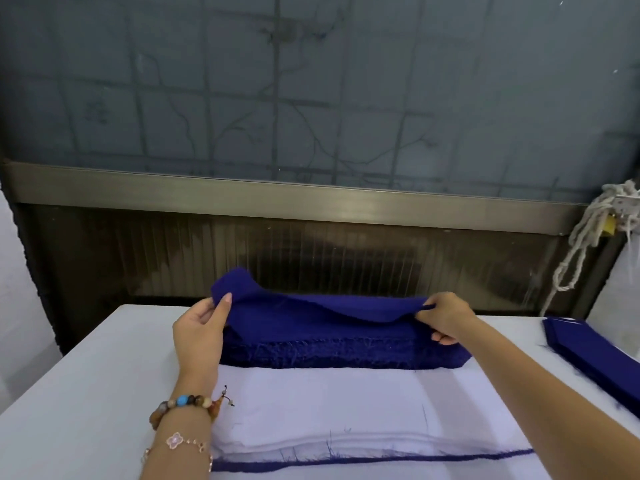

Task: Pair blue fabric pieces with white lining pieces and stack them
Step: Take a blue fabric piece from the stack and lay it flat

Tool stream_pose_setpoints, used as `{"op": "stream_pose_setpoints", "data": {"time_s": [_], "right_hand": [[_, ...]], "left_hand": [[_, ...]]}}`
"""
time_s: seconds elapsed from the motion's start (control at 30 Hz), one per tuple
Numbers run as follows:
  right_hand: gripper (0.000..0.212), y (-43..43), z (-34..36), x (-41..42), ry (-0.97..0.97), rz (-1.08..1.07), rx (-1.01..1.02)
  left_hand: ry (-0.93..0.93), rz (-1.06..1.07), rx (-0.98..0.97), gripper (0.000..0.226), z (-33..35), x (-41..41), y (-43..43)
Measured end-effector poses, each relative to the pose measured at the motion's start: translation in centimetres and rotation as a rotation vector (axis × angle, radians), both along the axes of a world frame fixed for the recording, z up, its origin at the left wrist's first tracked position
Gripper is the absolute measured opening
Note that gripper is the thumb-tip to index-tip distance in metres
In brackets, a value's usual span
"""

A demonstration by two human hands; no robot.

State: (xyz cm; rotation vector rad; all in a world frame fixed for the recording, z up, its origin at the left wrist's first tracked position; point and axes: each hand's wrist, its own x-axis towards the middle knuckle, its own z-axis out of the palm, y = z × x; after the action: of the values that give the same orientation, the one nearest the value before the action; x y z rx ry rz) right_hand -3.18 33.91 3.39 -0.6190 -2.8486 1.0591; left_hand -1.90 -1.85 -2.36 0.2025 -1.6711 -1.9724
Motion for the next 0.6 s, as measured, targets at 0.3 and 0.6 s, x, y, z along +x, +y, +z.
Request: {"op": "stream_pose_setpoints", "data": {"time_s": [0.3, 0.6], "right_hand": [[0.029, 4.5, -2.1, 1.0, 0.162, -0.181, 0.184], [0.012, 4.3, -1.8, 3.9, 0.584, -0.111, -0.21]], "left_hand": [[-0.112, 0.05, 0.005, 0.01, -0.5, -0.7, -0.5], [-0.146, 0.102, -0.142, 0.005, 3.0, -0.4, -0.6]]}}
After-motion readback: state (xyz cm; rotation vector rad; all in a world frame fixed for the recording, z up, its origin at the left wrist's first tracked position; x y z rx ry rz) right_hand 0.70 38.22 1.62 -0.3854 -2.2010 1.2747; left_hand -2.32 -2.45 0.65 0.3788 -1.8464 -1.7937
